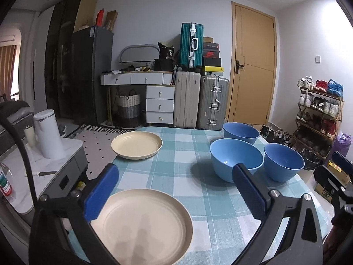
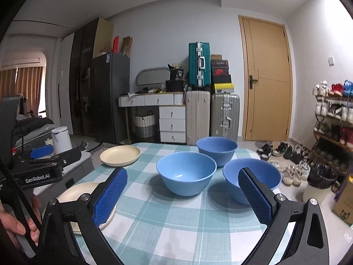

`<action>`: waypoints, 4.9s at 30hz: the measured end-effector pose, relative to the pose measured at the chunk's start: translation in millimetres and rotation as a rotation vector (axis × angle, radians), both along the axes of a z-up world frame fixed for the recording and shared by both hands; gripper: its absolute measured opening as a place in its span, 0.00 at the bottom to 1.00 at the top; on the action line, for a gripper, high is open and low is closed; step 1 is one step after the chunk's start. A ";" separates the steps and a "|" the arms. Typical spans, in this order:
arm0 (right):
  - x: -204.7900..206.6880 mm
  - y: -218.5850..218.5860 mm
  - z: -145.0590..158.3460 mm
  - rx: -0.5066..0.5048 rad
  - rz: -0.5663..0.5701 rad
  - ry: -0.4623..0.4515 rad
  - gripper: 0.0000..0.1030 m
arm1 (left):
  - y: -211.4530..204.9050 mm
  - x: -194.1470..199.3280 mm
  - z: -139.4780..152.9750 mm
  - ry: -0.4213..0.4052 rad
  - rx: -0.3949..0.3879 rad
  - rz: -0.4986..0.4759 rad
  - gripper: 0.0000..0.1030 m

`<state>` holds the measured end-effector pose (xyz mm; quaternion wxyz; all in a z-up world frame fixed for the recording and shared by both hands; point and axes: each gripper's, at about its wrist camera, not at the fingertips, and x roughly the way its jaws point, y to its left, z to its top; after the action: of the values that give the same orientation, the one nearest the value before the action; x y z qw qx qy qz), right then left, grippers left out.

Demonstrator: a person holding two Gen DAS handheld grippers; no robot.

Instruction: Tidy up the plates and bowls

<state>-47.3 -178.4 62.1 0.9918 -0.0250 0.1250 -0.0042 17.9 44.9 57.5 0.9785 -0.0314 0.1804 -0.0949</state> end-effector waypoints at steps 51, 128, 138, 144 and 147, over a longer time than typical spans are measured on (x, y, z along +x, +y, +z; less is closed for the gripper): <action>0.4 18.1 6.4 -0.006 -0.005 -0.005 0.99 | -2.7 -9.6 -3.9 -0.004 0.052 0.034 1.00; 552.7 179.7 -88.4 0.182 0.174 0.939 0.99 | 151.9 417.5 -114.8 0.797 0.001 0.064 0.99; 569.2 175.7 -122.3 0.146 0.123 0.981 0.99 | 141.4 429.6 -138.3 0.849 0.041 0.035 0.98; 576.6 161.0 -137.5 0.279 0.071 0.999 0.97 | 135.5 432.5 -137.5 0.824 0.058 0.024 0.98; 577.3 161.1 -141.9 0.284 0.072 1.006 0.87 | 138.2 433.3 -139.8 0.820 0.031 0.026 0.81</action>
<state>529.9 -17.3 -79.8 0.8023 0.1066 0.5844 0.0592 451.1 183.1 -82.3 0.8269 -0.0542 0.5566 -0.0591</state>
